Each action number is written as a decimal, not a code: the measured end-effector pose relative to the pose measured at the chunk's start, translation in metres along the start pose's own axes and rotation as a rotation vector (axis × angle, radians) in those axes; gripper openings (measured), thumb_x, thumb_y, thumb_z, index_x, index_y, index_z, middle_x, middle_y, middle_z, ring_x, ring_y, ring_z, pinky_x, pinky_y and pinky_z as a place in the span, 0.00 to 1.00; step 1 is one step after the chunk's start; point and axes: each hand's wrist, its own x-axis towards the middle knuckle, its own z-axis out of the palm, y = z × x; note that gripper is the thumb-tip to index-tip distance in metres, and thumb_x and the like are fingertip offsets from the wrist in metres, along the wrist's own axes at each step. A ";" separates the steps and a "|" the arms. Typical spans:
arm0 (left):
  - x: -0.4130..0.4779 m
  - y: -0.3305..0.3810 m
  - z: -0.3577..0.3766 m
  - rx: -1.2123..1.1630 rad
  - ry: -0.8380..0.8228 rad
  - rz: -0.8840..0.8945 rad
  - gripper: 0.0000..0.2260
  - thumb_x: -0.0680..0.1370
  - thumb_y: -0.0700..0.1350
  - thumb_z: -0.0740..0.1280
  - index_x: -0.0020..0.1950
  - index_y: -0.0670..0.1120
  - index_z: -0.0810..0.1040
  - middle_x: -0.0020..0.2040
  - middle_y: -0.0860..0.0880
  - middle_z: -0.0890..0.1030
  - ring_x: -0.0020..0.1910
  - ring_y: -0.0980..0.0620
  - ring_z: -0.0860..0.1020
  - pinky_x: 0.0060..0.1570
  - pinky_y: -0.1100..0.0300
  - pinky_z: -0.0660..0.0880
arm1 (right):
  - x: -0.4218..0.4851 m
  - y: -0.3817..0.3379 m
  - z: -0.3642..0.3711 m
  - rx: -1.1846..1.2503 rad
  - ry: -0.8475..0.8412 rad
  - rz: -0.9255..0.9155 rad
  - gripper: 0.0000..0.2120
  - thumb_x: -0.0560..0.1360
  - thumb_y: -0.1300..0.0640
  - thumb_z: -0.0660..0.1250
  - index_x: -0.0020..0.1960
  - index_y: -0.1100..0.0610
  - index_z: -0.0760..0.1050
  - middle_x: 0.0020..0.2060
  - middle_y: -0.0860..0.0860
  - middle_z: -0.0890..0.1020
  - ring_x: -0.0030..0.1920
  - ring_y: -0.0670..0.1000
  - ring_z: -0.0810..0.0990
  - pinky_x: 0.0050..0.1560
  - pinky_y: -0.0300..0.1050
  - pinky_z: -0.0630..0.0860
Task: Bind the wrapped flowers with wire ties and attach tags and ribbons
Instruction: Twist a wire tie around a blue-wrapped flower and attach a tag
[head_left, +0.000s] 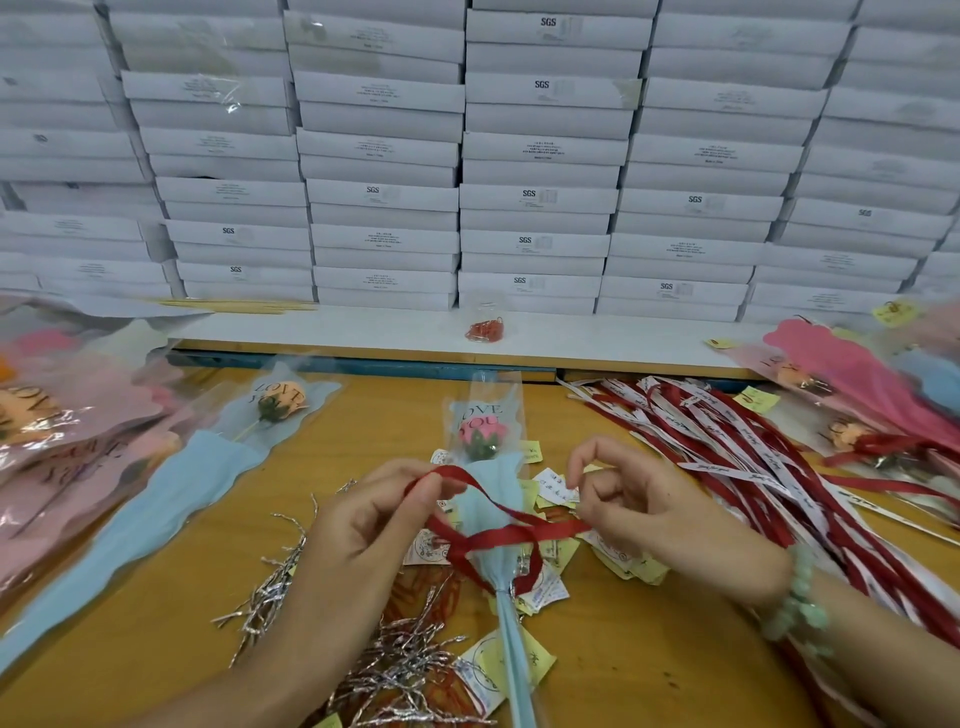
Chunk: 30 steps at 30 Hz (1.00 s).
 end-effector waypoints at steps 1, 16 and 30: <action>0.000 0.000 -0.002 0.021 0.012 0.011 0.16 0.74 0.53 0.65 0.35 0.43 0.81 0.46 0.52 0.82 0.47 0.58 0.80 0.47 0.72 0.73 | 0.000 0.001 0.000 -0.052 -0.002 0.011 0.07 0.78 0.67 0.63 0.50 0.56 0.71 0.30 0.51 0.72 0.29 0.50 0.68 0.32 0.42 0.69; 0.005 -0.011 -0.009 0.779 -0.227 0.390 0.29 0.51 0.20 0.59 0.30 0.54 0.58 0.38 0.61 0.69 0.48 0.60 0.66 0.44 0.56 0.66 | -0.007 -0.015 -0.037 -0.428 -0.325 0.194 0.12 0.69 0.68 0.63 0.37 0.54 0.64 0.28 0.50 0.68 0.30 0.47 0.64 0.33 0.38 0.64; 0.001 0.007 -0.013 1.290 -0.277 0.481 0.36 0.45 0.32 0.79 0.50 0.50 0.74 0.56 0.48 0.79 0.55 0.45 0.75 0.49 0.50 0.74 | -0.008 -0.024 -0.044 -0.871 -0.273 0.214 0.05 0.76 0.45 0.64 0.43 0.43 0.73 0.36 0.43 0.80 0.37 0.43 0.76 0.44 0.45 0.75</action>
